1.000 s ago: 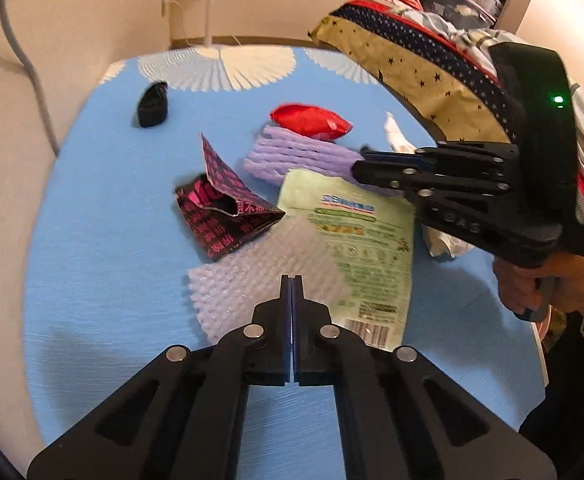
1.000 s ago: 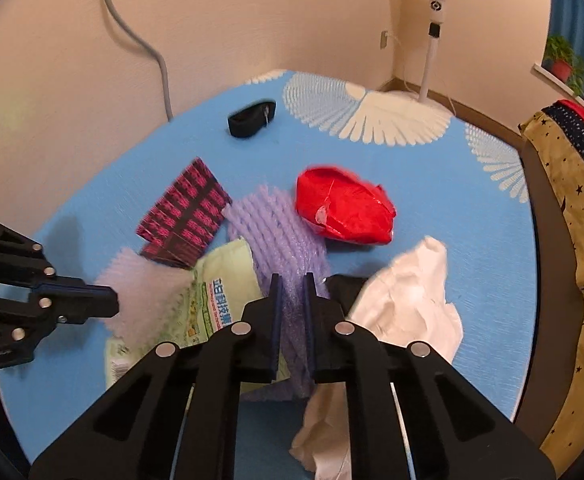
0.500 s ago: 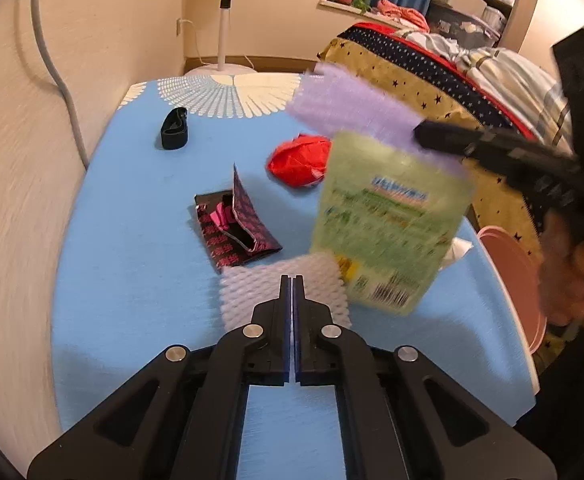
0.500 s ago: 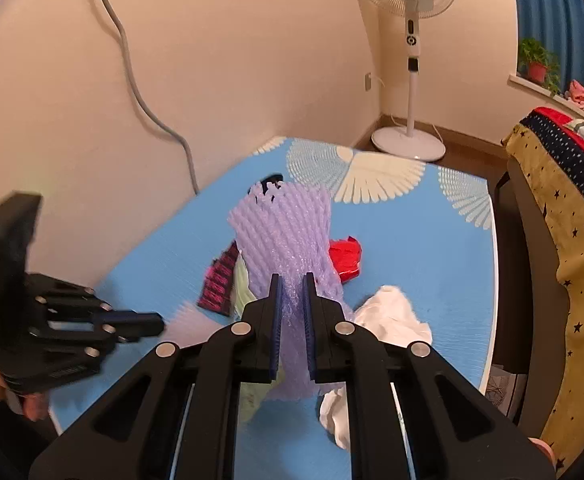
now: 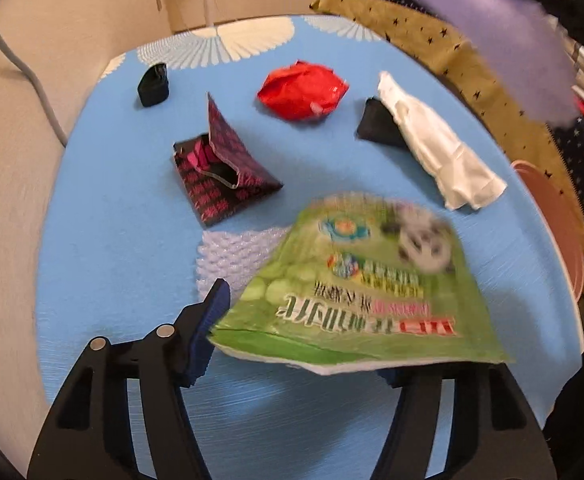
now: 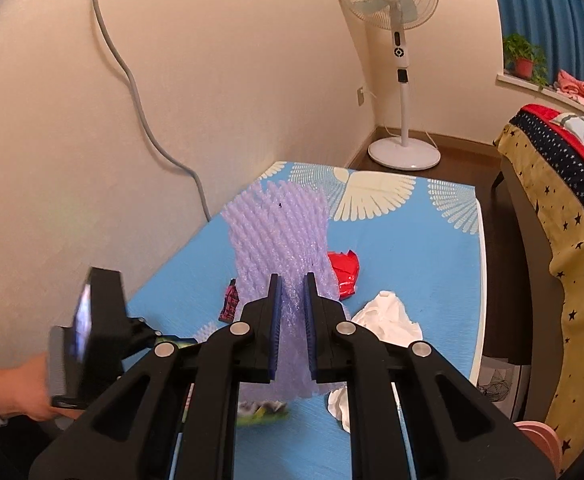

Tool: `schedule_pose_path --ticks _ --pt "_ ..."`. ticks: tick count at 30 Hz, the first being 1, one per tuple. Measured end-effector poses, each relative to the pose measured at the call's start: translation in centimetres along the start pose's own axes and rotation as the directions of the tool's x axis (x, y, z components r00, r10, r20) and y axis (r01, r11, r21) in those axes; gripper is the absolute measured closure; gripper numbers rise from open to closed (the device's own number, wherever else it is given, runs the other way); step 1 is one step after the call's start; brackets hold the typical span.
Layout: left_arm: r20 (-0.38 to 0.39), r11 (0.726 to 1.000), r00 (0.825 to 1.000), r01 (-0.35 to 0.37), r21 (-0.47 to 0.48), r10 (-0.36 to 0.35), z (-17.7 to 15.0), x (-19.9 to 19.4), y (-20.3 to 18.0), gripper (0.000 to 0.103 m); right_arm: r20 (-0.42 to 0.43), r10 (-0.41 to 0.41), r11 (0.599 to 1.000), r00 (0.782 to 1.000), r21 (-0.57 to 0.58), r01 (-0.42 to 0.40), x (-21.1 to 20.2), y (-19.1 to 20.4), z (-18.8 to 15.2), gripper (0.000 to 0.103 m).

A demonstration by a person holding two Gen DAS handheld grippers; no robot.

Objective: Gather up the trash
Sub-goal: 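Lift the purple foam net with the right tool while the left tool reopens above the white net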

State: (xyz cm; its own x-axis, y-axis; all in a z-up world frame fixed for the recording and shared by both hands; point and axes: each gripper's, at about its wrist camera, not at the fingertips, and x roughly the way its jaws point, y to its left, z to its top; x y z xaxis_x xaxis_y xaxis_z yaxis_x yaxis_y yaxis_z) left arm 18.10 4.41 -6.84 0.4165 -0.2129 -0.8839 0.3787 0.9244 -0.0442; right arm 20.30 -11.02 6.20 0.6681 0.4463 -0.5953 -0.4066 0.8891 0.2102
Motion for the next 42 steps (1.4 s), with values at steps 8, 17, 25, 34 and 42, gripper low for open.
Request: schedule_pose_path --ticks 8,17,25,34,42 --pt "-0.013 0.999 1.000 0.008 -0.038 -0.008 -0.1 -0.1 0.7 0.078 0.057 0.009 0.998 0.998 0.066 -0.013 -3.8 -1.0 -0.2 0.092" --pt "0.042 0.989 0.998 -0.048 -0.142 0.054 -0.1 -2.9 2.9 0.103 0.128 -0.031 0.992 0.991 0.125 0.015 -9.6 -2.4 -2.0 0.092" --pt "0.005 0.982 0.999 -0.051 -0.184 0.053 -1.3 -2.8 4.1 0.095 0.164 -0.054 0.984 0.985 0.176 0.025 -14.1 -3.0 -4.5 0.092" --pt "-0.021 0.984 0.998 -0.058 -0.169 0.055 -0.9 -0.8 4.7 0.055 0.173 -0.093 0.984 0.981 0.167 0.064 -16.7 -3.2 -7.3 0.092" --pt "-0.033 0.981 0.999 -0.011 -0.192 0.005 -0.4 -0.4 4.9 0.089 0.162 -0.124 0.972 0.979 0.216 0.088 -16.8 -4.8 -8.4 0.092"
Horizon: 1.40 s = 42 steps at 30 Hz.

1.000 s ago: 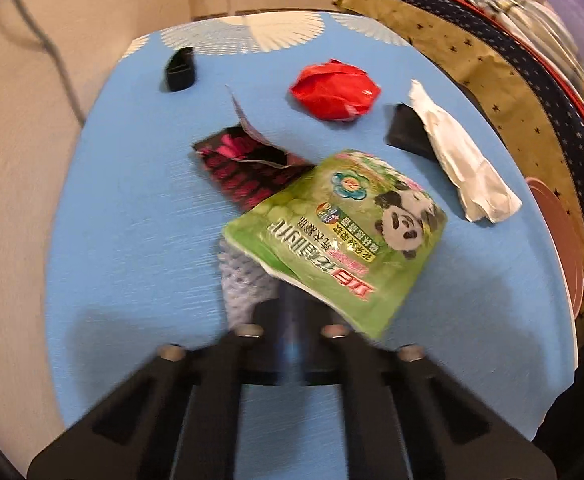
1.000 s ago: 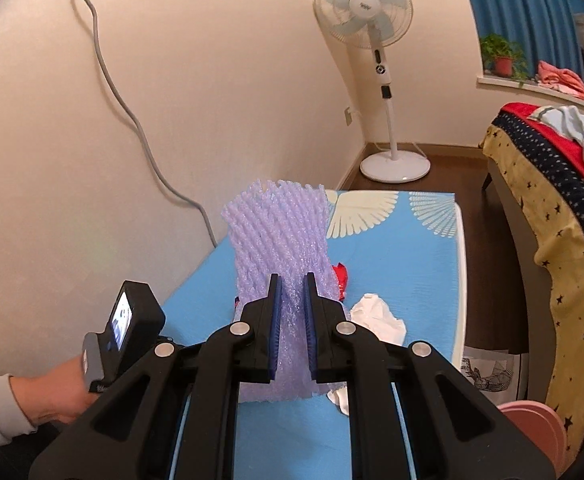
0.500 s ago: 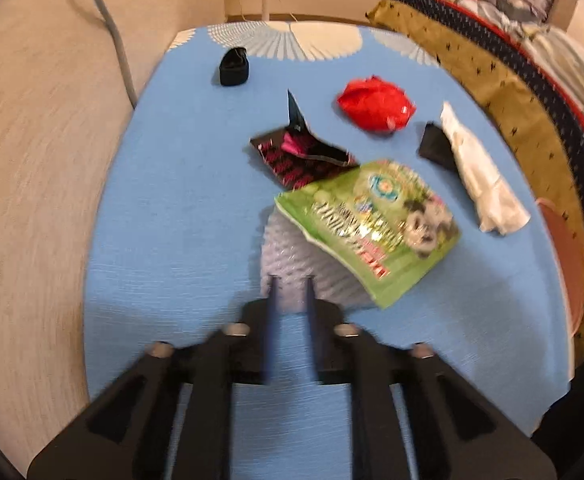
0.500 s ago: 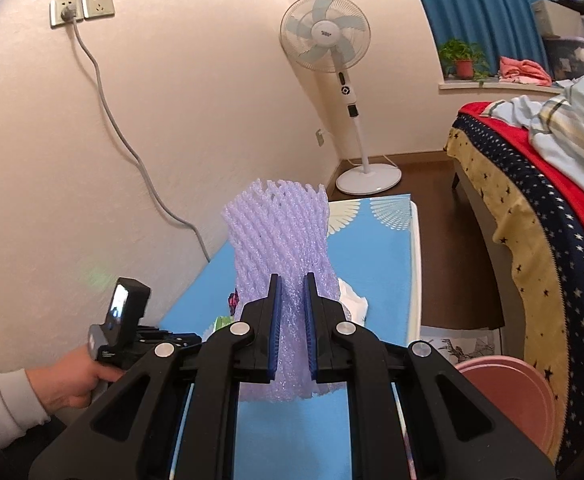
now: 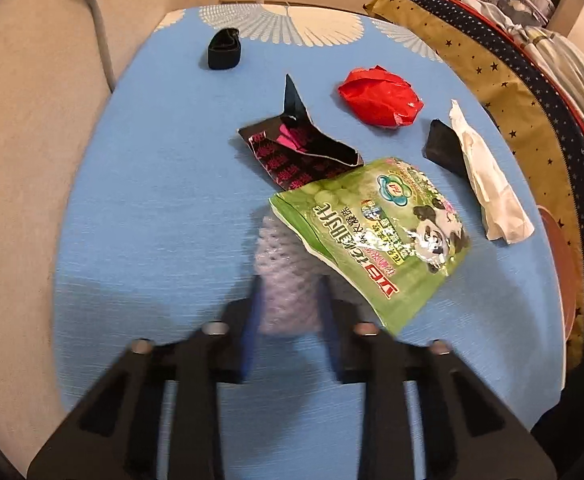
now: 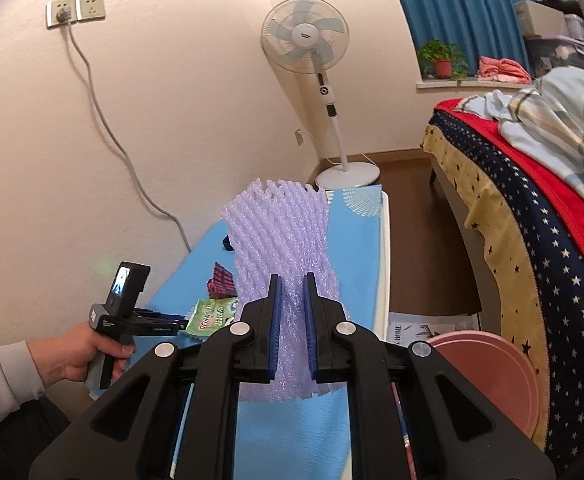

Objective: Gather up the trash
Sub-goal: 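Lift the purple foam net with the right tool while the left tool reopens above the white net, then grasp the white foam net with the left tool while the right tool carries the purple net over the bin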

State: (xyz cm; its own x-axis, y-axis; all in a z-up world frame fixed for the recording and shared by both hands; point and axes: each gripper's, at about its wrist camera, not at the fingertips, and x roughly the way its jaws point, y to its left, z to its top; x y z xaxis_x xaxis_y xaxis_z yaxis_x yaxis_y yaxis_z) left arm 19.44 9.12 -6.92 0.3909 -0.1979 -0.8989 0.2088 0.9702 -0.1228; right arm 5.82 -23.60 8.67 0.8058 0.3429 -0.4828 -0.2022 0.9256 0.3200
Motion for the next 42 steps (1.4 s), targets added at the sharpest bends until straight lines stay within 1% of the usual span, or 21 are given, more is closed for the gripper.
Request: schedule_pose_path --ticks 2,5,8,9,10,12,13,14,15,17,18,19,23,26,30,33,36,38,42 --pt "0.009 1.000 1.000 0.005 -0.029 -0.004 0.0 -0.6 0.5 0.093 0.005 -0.004 1.000 1.000 0.009 0.004 -0.1 -0.2 0.1 0.092" --pt "0.038 0.999 0.999 -0.015 -0.050 0.017 0.0 -1.9 1.0 0.094 0.017 -0.018 1.000 1.000 0.015 0.018 -0.2 -0.6 0.3 0.092" --pt "0.081 0.995 0.994 -0.061 -0.078 0.067 0.1 -3.8 1.4 0.094 0.025 -0.054 0.999 0.998 0.006 0.054 -0.6 -0.7 0.1 0.092" --pt "0.098 0.992 0.989 -0.106 -0.071 0.113 0.2 -4.6 1.2 0.094 0.027 -0.069 0.998 0.997 0.003 0.069 -0.7 -0.9 0.0 0.092" --pt "0.114 0.989 0.984 -0.129 -0.067 0.136 0.2 -5.4 1.1 0.094 0.027 -0.077 0.997 0.997 0.002 0.077 -0.8 -1.0 0.0 0.092" --pt "0.151 0.986 0.976 -0.148 -0.082 0.159 0.3 -7.0 1.1 0.094 0.027 -0.092 0.996 0.995 0.002 0.092 -0.9 -1.3 -0.1 0.092" --pt "0.170 0.981 0.967 -0.182 -0.071 0.191 0.3 -7.8 0.8 0.094 0.028 -0.102 0.995 0.994 0.002 0.102 -1.1 -1.5 -0.2 0.092" --pt "0.190 0.978 0.959 -0.201 -0.059 0.208 0.3 -8.5 0.4 0.094 0.029 -0.105 0.994 0.994 0.002 0.105 -1.3 -1.6 -0.2 0.092" --pt "0.220 0.977 0.952 -0.208 -0.057 0.215 0.4 -9.6 0.0 0.094 0.032 -0.108 0.994 0.994 0.004 0.108 -1.4 -1.7 -0.2 0.092" --pt "0.252 0.971 0.938 -0.232 -0.054 0.238 0.4 -10.7 -0.5 0.094 0.043 -0.121 0.993 0.992 0.008 0.121 -1.9 -2.1 -0.2 0.092" --pt "0.279 0.968 0.928 -0.245 -0.048 0.248 0.4 -11.5 -0.9 0.094 0.047 -0.130 0.992 0.990 0.008 0.129 -2.2 -2.3 -0.2 0.092" --pt "0.301 0.969 0.921 -0.243 -0.048 0.246 0.4 -12.2 -1.3 0.094 0.050 -0.136 0.991 0.989 0.010 0.136 -2.3 -2.5 -0.2 0.092" --pt "0.373 0.978 0.904 -0.200 -0.059 0.208 0.2 -14.6 -3.0 0.094 0.057 -0.169 0.986 0.984 0.019 0.168 -3.1 -3.2 -0.5 0.092" --pt "0.423 0.988 0.893 -0.143 -0.057 0.153 -0.5 -15.9 -5.3 0.094 0.057 -0.197 0.980 0.979 0.037 0.195 -3.6 -4.0 -0.8 0.092" --pt "0.461 0.995 0.882 -0.094 -0.020 0.093 -1.6 -16.2 -8.8 0.094 0.067 -0.246 0.968 0.967 0.061 0.242 -4.5 -5.3 -1.1 0.092" --pt "0.482 0.999 0.875 -0.047 0.018 0.033 -2.8 -16.0 -12.0 0.094 0.063 -0.280 0.959 0.958 0.067 0.276 -5.0 -5.9 -1.4 0.092" --pt "0.485 0.999 0.874 0.004 0.042 -0.024 -4.0 -15.3 -14.5 0.094 0.046 -0.310 0.948 0.949 0.083 0.306 -5.4 -6.8 -2.1 0.092" --pt "0.475 0.997 0.878 0.032 0.066 -0.060 -4.6 -14.4 -16.3 0.094 0.037 -0.326 0.943 0.945 0.090 0.321 -5.6 -7.1 -2.4 0.092" --pt "0.461 0.989 0.880 0.058 0.136 -0.115 -5.1 -13.2 -19.6 0.094 0.021 -0.358 0.930 0.934 0.097 0.354 -6.0 -7.7 -3.1 0.092"
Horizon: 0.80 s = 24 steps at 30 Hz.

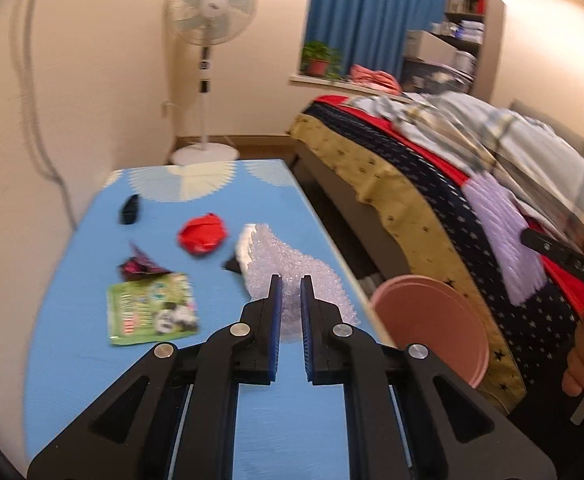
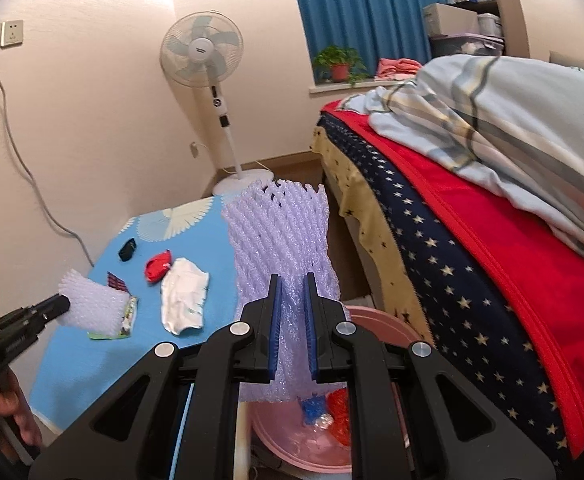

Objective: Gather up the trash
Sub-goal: 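Grasp the white foam net with the left tool while the right tool carries the purple net over the bin, then open both tools over the pink bin to drop the two foam nets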

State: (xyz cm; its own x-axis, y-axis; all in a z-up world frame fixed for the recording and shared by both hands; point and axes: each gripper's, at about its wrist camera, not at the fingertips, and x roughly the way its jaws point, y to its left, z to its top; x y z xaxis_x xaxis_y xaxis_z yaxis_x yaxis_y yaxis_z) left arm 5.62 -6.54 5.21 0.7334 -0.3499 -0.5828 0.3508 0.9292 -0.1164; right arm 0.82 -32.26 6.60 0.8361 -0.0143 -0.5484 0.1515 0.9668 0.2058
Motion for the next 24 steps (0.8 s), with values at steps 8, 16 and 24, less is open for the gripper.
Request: schedule_pose_path --ticks 8,16,24 --pt "-0.013 0.996 0.997 0.080 0.050 -0.079 0.0 1.7 -3.7 0.094 -0.048 -0.061 0.998 0.997 0.033 0.063 0.8 -1.5 -1.0 0.092" --pt "-0.052 0.987 0.989 0.144 0.074 -0.140 0.0 4.8 -6.9 0.094 -0.065 -0.083 0.995 0.994 0.041 0.086 1.7 -2.0 -1.3 0.092" --pt "-0.084 0.977 0.980 0.190 0.096 -0.182 -0.2 7.6 -9.3 0.094 -0.062 -0.125 0.991 0.990 0.042 0.127 2.0 -2.6 -1.5 0.092"
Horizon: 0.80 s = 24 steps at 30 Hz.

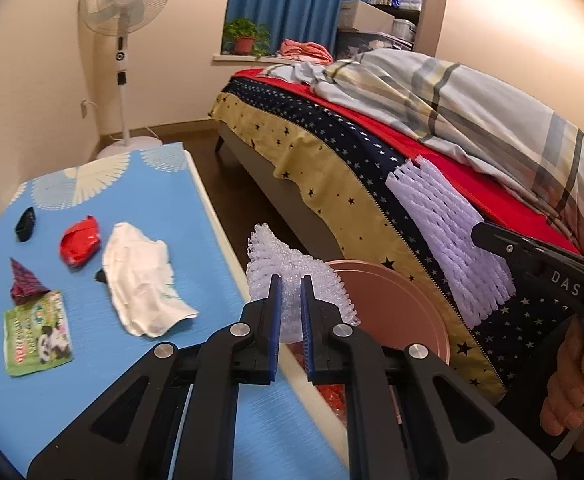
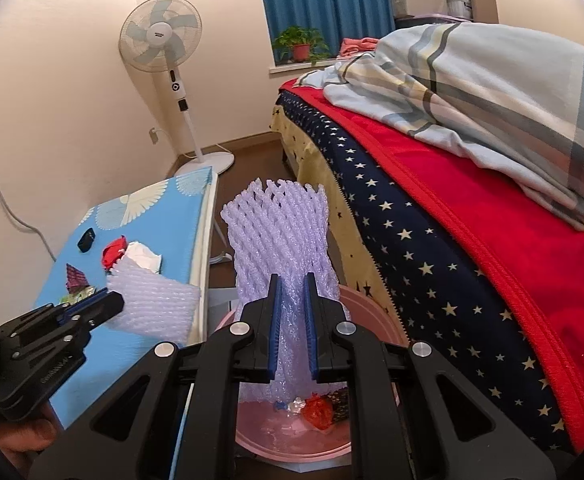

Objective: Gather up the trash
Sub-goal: 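Open both tools over the pink bin to drop the two foam nets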

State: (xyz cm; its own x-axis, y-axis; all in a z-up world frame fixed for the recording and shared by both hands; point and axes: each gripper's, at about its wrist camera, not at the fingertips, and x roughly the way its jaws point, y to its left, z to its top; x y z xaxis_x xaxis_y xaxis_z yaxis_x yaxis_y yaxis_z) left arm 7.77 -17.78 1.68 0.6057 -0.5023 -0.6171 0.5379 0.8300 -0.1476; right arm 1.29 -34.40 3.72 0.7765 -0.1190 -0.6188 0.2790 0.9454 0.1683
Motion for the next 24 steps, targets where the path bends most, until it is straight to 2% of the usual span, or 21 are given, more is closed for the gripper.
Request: schedule_pose_path --ticks 13,19,21,23,24 --pt "-0.056 0.999 0.998 0.027 0.032 -0.025 -0.5 3.3 -1.6 0.094 -0.020 -0.054 0.999 0.998 -0.002 0.054 0.9 -0.3 -0.3 0.091" --pt "-0.086 0.997 0.994 0.070 0.031 -0.067 -0.7 4.1 -2.2 0.092 -0.026 -0.063 0.998 0.998 0.012 0.063 1.0 -0.6 -0.3 0.088" --pt "-0.101 0.996 0.991 0.086 0.024 -0.083 -0.9 4.4 -2.3 0.087 -0.028 -0.066 0.998 0.997 0.017 0.066 1.0 -0.7 -0.3 0.087" --pt "-0.110 0.995 0.990 0.095 0.021 -0.092 -1.1 4.7 -2.4 0.077 -0.031 -0.073 0.997 0.997 0.027 0.074 1.1 -0.9 -0.2 0.084" --pt "-0.110 0.995 0.990 0.094 0.022 -0.091 -1.2 4.7 -2.4 0.076 -0.031 -0.075 0.997 0.997 0.031 0.076 1.1 -1.0 -0.2 0.075"
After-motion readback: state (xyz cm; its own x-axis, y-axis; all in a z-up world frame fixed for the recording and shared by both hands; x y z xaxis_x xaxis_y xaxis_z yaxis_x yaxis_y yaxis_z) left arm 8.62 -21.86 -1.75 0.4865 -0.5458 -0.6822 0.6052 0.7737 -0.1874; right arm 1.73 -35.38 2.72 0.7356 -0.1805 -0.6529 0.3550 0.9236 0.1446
